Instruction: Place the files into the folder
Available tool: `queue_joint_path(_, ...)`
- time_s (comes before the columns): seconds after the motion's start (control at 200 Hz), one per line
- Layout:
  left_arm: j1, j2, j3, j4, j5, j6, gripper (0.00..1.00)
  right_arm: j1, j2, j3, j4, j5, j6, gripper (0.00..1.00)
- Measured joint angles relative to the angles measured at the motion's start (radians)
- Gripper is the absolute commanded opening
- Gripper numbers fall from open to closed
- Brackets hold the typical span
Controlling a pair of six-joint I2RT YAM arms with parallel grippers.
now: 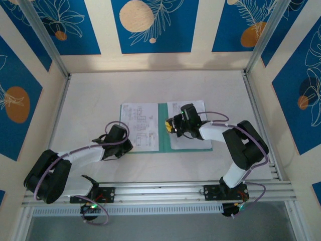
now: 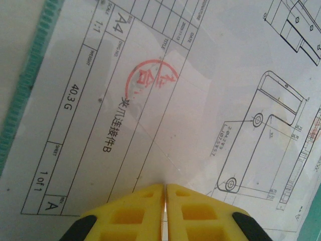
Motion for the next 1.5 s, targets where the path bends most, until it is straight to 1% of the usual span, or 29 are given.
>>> queue_joint_path(0.225,0.000,0.000,0.000,0.000,0.000,0.000,0.10,0.000,0.009,0.001,0.005,-0.001,0.007,0.18)
queue_joint_path(0.715,0.000,0.000,0.000,0.000,0.000,0.000,0.10,0.000,0.002,0.001,0.008,-0.001,0.007,0.19)
queue_joint_path(0.895,0.000,0.000,0.000,0.000,0.000,0.000,0.10,0.000,0.002,0.001,0.006,-0.001,0.007,0.17)
queue_joint_path(1.025,0.000,0.000,0.000,0.000,0.000,0.000,0.10,0.000,0.002,0.001,0.005,-0.001,0.008,0.18)
queue_joint_path(1.29,0.000,0.000,0.000,0.000,0.000,0.000,0.10,0.000,-0.030,0.001,-0.003,0.000,0.011,0.18)
queue_joint_path(1.5,0.000,0.000,0.000,0.000,0.000,0.000,0.09,0.000,-0.033,0.001,-0.015,-0.001,0.011,0.15)
